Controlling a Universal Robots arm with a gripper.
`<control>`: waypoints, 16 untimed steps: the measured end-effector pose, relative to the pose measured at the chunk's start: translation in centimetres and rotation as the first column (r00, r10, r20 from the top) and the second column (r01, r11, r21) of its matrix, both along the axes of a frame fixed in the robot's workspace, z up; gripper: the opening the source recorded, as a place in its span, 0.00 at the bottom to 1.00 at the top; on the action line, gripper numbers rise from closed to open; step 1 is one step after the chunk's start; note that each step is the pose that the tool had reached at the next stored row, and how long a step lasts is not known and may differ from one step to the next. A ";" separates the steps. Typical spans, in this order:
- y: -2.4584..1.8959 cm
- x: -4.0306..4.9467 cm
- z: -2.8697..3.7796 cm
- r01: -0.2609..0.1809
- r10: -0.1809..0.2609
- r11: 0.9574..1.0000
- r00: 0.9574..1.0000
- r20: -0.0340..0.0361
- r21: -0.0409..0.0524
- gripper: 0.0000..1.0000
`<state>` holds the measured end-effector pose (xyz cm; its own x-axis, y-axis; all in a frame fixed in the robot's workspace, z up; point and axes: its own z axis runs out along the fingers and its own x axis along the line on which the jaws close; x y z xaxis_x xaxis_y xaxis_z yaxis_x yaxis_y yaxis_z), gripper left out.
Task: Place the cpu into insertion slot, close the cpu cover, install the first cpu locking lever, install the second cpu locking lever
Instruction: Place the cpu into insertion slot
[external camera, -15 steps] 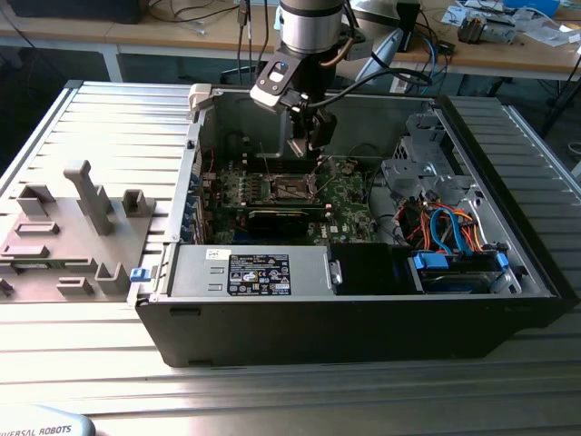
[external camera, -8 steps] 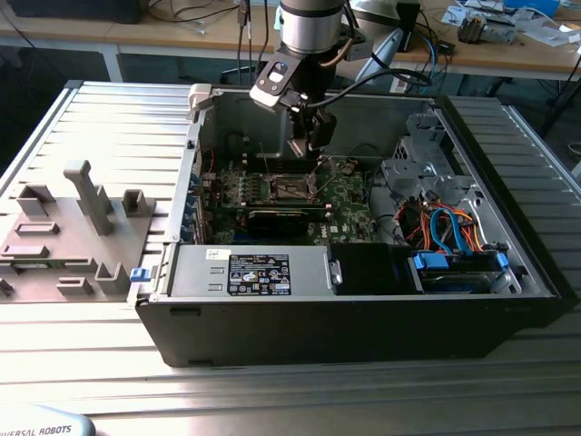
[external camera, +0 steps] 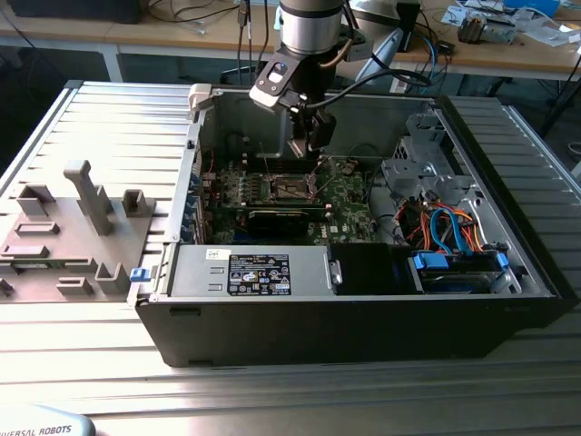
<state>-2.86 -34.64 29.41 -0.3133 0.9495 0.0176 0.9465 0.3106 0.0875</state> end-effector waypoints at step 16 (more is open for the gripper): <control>0.00 0.00 -0.11 0.013 -0.013 1.000 1.000 0.000 0.000 0.54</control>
